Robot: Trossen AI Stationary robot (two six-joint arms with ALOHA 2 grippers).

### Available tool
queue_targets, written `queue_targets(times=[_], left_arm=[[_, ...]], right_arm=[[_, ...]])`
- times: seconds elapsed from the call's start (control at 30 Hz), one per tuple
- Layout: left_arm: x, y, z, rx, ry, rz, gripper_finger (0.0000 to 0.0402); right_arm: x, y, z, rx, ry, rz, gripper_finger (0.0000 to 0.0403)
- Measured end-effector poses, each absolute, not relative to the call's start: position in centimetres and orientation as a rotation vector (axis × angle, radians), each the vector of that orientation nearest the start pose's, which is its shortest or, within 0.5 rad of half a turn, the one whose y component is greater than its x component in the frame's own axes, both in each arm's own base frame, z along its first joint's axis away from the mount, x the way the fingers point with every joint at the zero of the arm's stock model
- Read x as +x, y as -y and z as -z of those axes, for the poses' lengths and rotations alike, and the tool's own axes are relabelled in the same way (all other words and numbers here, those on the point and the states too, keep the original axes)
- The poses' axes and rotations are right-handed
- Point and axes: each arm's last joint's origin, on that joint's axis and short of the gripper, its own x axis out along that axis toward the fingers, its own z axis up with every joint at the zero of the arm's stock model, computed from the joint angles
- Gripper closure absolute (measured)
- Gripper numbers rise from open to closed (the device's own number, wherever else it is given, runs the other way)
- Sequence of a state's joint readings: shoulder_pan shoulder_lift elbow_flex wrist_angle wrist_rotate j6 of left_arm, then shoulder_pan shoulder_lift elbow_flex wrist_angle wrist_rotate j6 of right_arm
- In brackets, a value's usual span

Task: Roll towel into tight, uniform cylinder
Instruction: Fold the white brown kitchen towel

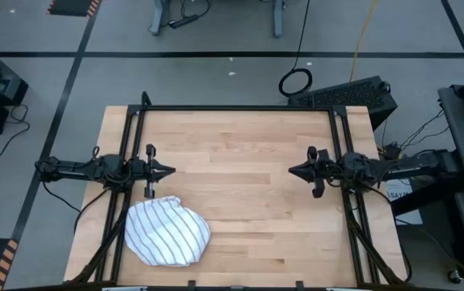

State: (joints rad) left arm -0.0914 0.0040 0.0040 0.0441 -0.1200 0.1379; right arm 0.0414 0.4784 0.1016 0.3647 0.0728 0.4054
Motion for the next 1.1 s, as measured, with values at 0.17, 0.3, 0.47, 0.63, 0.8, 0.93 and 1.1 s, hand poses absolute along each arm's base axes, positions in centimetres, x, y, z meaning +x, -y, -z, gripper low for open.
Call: queue_targets(times=[0.17,0.3,0.47,0.63,0.8,0.93,1.1], left_arm=[[9.7,0.5,-16.9,0.133,0.043,-0.055,0.0375],[9.7,0.5,-16.9,0.132,0.042,-0.062,0.0375],[9.7,0.5,-16.9,0.132,0.042,-0.062,0.0375],[9.7,0.4,-16.9,0.130,0.042,-0.064,0.0375],[9.7,0.4,-17.6,-0.046,0.096,-0.069,0.0375],[9.7,0.7,-18.2,-0.166,-0.027,-0.041,0.0375],[10.5,1.4,-19.2,-0.232,-0.175,0.007,0.0375]], right_arm=[[16.0,-0.7,-21.8,0.347,-0.056,-0.028,0.0403],[19.3,-1.4,-23.1,0.292,-0.135,-0.060,0.0403],[23.9,-2.9,-23.3,0.250,-0.223,-0.095,0.0403],[28.1,-4.6,-22.6,0.225,-0.270,-0.131,0.0403],[30.9,-6.1,-21.5,0.214,-0.327,-0.156,0.0403],[32.6,-7.0,-20.6,0.217,-0.356,-0.163,0.0403],[34.5,-7.6,-19.2,0.229,-0.406,-0.161,0.0403]])
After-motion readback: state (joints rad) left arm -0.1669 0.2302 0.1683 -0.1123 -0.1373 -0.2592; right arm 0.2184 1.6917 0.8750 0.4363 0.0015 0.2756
